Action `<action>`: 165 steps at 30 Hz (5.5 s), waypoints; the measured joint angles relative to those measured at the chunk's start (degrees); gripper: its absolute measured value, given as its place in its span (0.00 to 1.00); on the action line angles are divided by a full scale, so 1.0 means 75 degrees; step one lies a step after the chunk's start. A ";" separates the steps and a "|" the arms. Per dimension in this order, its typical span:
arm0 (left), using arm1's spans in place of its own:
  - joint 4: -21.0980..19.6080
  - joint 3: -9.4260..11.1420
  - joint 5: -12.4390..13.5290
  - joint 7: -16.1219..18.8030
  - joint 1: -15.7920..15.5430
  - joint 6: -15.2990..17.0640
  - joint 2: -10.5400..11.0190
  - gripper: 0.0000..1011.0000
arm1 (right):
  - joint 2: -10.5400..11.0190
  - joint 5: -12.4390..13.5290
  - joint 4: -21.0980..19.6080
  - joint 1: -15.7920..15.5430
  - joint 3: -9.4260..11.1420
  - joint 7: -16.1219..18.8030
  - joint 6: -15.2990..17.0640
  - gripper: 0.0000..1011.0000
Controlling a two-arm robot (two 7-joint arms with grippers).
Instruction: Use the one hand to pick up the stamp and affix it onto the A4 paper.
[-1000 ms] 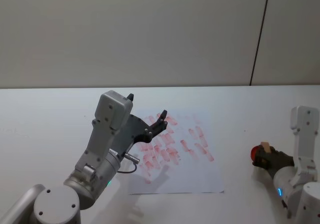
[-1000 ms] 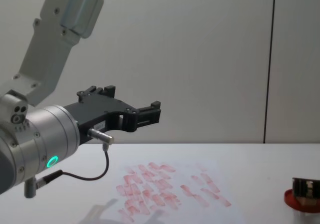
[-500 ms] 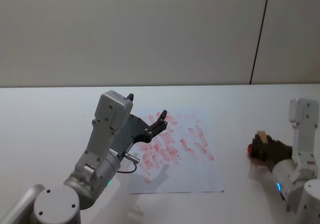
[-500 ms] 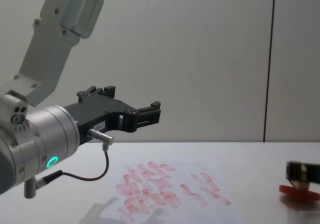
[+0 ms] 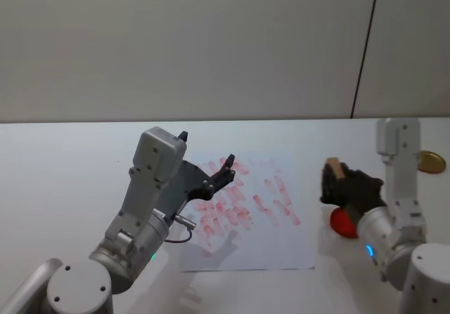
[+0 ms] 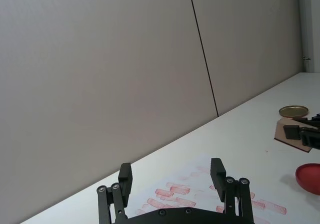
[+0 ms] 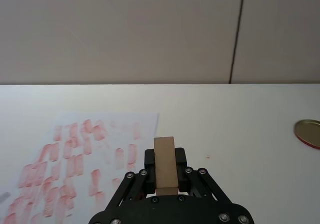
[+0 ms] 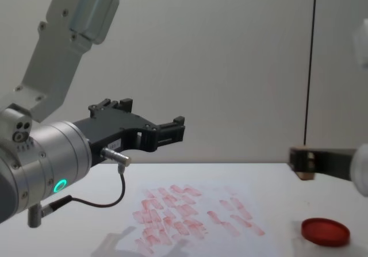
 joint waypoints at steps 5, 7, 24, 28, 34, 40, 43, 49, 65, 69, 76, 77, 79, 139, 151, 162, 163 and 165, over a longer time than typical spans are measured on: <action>0.0000 0.0000 0.0000 0.0000 0.0000 0.0000 0.0000 0.98 | -0.0123 -0.0177 -0.0006 0.0042 -0.0172 0.0388 0.0135 0.22; 0.0000 0.0000 0.0000 0.0000 0.0000 0.0000 0.0000 0.98 | -0.0184 -0.0219 0.0035 0.0055 -0.0249 0.0529 0.0223 0.22; 0.0000 0.0000 0.0000 0.0000 0.0000 0.0000 0.0000 0.98 | -0.0524 -0.0246 0.0369 -0.0025 -0.0680 0.1063 0.0912 0.22; 0.0000 0.0000 0.0000 0.0000 0.0000 0.0000 0.0000 0.98 | -0.0552 -0.0248 0.0371 -0.0083 -0.0737 0.1068 0.1033 0.22; 0.0000 0.0000 0.0000 0.0000 0.0000 0.0000 0.0000 0.98 | -0.0571 -0.0319 0.0354 -0.0144 -0.0785 0.1029 0.1225 0.22; 0.0000 0.0000 0.0000 0.0000 0.0000 0.0000 0.0000 0.98 | -0.0584 -0.0443 0.0358 -0.0159 -0.0798 0.0958 0.1424 0.22; 0.0000 0.0000 0.0000 0.0000 0.0000 0.0000 0.0000 0.98 | -0.0592 -0.0502 0.0402 -0.0151 -0.0799 0.0938 0.1527 0.22; 0.0000 0.0000 0.0000 0.0000 0.0000 0.0000 0.0000 0.98 | -0.0624 -0.0610 0.0533 -0.0079 -0.0794 0.0933 0.1658 0.22; 0.0000 0.0000 0.0000 0.0000 0.0000 0.0000 0.0000 0.98 | -0.0675 -0.0806 0.0847 0.0052 -0.0756 0.1046 0.1781 0.22; 0.0000 0.0000 0.0000 0.0000 0.0000 0.0000 0.0000 0.98 | -0.0678 -0.0821 0.0880 0.0054 -0.0742 0.1066 0.1790 0.22; 0.0000 0.0000 0.0000 0.0000 0.0000 0.0000 0.0000 0.98 | -0.0666 -0.0871 0.0842 0.0020 -0.0723 0.1092 0.1765 0.22; 0.0000 0.0000 0.0000 0.0000 0.0000 0.0000 0.0000 0.98 | -0.0659 -0.0881 0.0819 0.0009 -0.0721 0.1092 0.1739 0.22; 0.0000 0.0000 0.0000 0.0000 0.0000 0.0000 0.0000 0.98 | -0.0640 -0.0911 0.0729 -0.0029 -0.0716 0.1093 0.1678 0.22; 0.0000 0.0000 0.0000 0.0000 0.0000 0.0000 0.0000 0.98 | -0.0036 -0.0969 -0.0244 -0.0148 0.0396 0.0230 0.1312 0.22; 0.0000 0.0000 0.0000 0.0001 0.0000 0.0000 0.0000 0.98 | -0.0065 -0.0697 0.0313 0.0033 0.0555 0.0493 0.1345 0.22; 0.0000 0.0000 0.0000 0.0000 0.0000 0.0000 0.0000 0.98 | -0.0103 -0.0512 0.0585 0.0108 0.0617 0.0725 0.1337 0.22; 0.0000 0.0000 0.0000 0.0001 0.0000 0.0000 0.0000 0.98 | -0.0108 -0.0494 0.0604 0.0114 0.0620 0.0751 0.1337 0.24; 0.0000 0.0000 0.0000 0.0000 0.0000 0.0000 0.0000 0.98 | -0.0111 -0.0478 0.0621 0.0117 0.0624 0.0780 0.1337 0.27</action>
